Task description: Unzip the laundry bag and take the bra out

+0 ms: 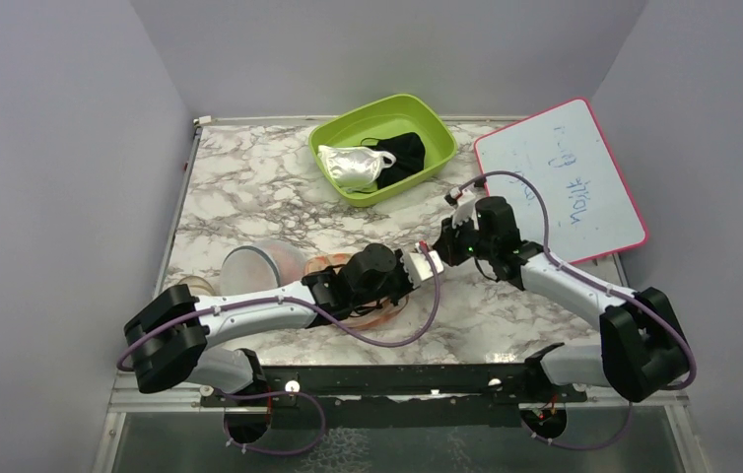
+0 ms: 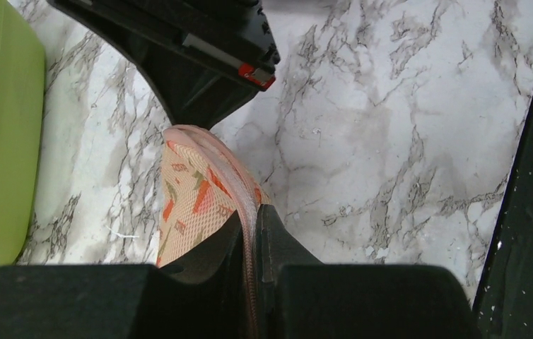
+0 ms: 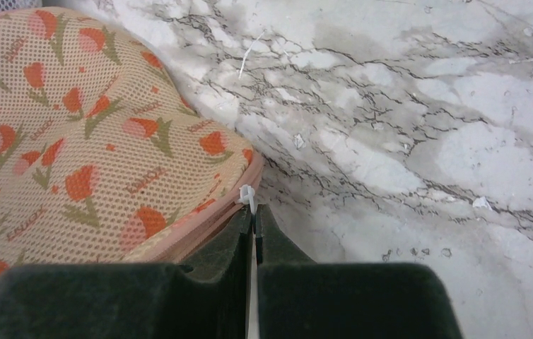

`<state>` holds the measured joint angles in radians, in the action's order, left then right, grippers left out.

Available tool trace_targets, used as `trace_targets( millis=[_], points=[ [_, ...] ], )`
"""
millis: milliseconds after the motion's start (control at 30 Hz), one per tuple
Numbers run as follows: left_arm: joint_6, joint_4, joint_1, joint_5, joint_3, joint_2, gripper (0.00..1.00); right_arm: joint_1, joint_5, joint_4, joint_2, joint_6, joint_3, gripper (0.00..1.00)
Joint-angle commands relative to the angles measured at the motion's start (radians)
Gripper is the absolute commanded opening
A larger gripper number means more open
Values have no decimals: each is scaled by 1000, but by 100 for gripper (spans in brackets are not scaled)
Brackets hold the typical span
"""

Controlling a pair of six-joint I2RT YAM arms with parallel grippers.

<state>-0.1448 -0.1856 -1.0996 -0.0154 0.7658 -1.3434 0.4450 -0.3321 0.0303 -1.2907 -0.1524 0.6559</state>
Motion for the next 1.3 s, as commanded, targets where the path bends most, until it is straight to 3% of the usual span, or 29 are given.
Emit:
trace_targets(
  millis=[0, 367, 967, 1200, 1267],
  points=[
    [-10, -90, -16, 106, 2, 23, 0, -6, -23, -130, -57, 18, 15, 1],
    [57, -129, -20, 124, 16, -4, 0, -6, -59, -180, -78, 34, -6, 1],
    [62, -195, -28, 145, 40, -13, 0, -5, -279, -504, -231, -83, -71, 1],
    [121, -195, -27, 45, 41, -28, 0, -5, -231, -416, -236, -70, -39, 1],
    [148, -196, -28, 7, 42, -32, 0, -5, -205, -357, -229, -60, -9, 6]
  ],
)
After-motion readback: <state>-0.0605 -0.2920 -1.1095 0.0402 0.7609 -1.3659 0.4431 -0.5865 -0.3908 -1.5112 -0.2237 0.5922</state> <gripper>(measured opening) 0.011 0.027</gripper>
